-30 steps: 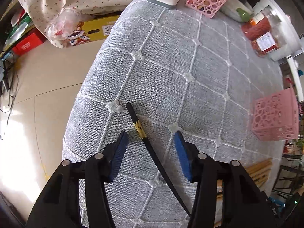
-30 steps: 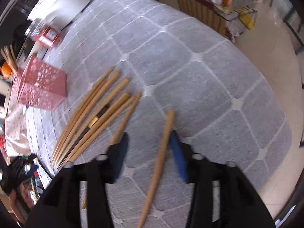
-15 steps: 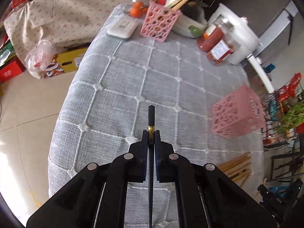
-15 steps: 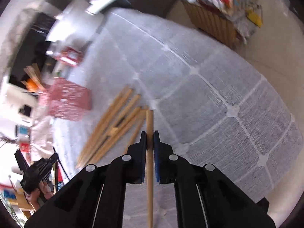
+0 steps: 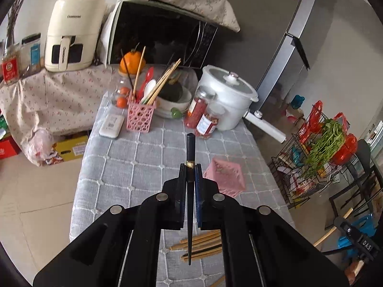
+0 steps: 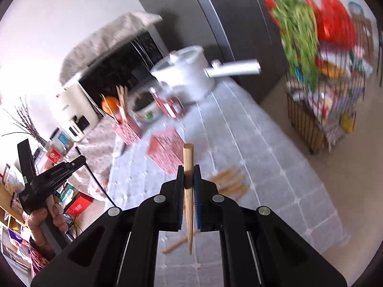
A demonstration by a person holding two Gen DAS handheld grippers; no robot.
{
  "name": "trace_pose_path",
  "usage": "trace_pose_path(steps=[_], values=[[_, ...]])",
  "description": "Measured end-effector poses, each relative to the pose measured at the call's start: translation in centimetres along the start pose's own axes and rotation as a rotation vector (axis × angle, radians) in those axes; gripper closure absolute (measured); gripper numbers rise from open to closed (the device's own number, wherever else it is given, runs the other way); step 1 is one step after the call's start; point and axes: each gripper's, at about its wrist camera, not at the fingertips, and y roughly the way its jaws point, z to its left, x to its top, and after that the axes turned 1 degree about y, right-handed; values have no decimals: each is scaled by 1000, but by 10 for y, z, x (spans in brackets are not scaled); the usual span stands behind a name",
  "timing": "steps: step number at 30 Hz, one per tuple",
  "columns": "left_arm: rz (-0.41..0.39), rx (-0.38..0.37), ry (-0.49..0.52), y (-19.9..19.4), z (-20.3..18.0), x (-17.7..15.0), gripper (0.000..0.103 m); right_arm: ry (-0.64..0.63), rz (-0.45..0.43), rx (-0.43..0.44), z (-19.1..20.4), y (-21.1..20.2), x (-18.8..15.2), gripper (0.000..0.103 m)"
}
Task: Organize utensils
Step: 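Lower the black stick into the pink holder and open the left tool while the right tool carries its chopstick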
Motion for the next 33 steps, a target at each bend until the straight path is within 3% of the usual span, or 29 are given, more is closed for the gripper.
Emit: trace_pose_path(steps=[7, 14, 18, 21, 24, 30, 33], values=[[-170, -40, 48, -6, -48, 46, 97, -15, -214, 25, 33, -16, 73, 96], [-263, -50, 106, 38, -88, 60, 97, -47, -332, 27, 53, 11, 112, 96], [-242, -49, 129, 71, -91, 49, 94, -55, -338, 38, 57, 36, 118, 96], [-190, -64, 127, 93, -81, 34, 56, -51, -320, 45, 57, 59, 118, 96], [-200, -32, 161, 94, -76, 31, 57, -57, -306, 46, 59, 75, 116, 96], [-288, -44, 103, 58, -62, 50, 56, -106, -314, 24, 72, 92, 111, 96], [-318, -51, 86, 45, -57, 56, 51, -129, -309, 9, 80, 103, 108, 96]])
